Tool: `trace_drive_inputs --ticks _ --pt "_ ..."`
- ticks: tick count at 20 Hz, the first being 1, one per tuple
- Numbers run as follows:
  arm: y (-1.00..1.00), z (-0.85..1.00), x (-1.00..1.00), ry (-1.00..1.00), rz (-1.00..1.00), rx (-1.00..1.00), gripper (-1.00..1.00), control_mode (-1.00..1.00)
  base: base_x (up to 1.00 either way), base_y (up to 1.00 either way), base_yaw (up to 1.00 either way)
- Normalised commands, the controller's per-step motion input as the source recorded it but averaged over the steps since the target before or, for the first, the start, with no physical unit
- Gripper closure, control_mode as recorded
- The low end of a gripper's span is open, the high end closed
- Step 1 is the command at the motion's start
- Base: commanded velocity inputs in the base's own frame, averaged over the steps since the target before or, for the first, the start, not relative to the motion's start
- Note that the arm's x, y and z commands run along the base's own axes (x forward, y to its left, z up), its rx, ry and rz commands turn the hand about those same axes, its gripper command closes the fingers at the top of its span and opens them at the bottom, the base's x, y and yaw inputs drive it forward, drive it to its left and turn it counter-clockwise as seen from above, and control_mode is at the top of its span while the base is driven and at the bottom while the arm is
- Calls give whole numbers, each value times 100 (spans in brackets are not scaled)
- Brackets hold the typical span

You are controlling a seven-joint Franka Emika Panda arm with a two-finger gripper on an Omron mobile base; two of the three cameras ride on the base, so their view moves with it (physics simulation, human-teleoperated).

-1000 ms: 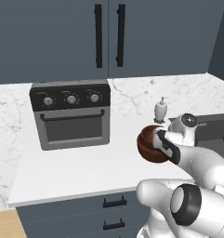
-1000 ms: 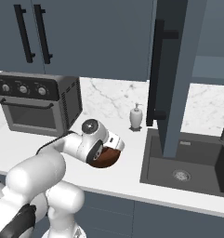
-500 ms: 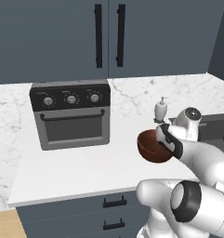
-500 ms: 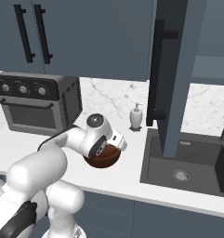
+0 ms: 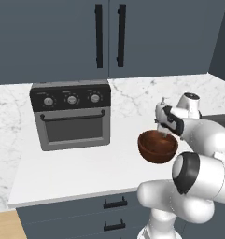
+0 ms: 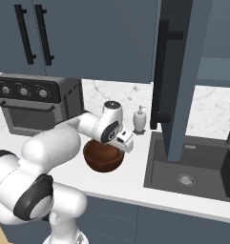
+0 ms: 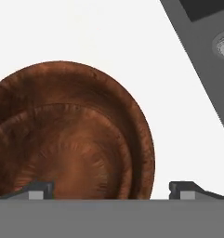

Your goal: Pick up the bowls on the counter and stack them on top of one another in the open cabinet. Place the smaller bowl on top of the larger bowl.

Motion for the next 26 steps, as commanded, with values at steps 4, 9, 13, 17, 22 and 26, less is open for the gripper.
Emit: trace_drive_inputs --ticks 4,9,13,17,22,26 --pt "-7 -64 -15 12 0 5 -100 -100 0 0 0" --pt "-4 -50 -14 11 0 0 -100 -100 0 0 0" --pt "0 -33 0 6 0 0 -100 -100 0 0 0" --pt "5 -38 0 5 0 0 -100 -100 0 0 0" --pt "13 -19 0 2 0 0 100 -100 0 0 0" --pt "0 0 0 0 0 0 100 -100 0 0 0"
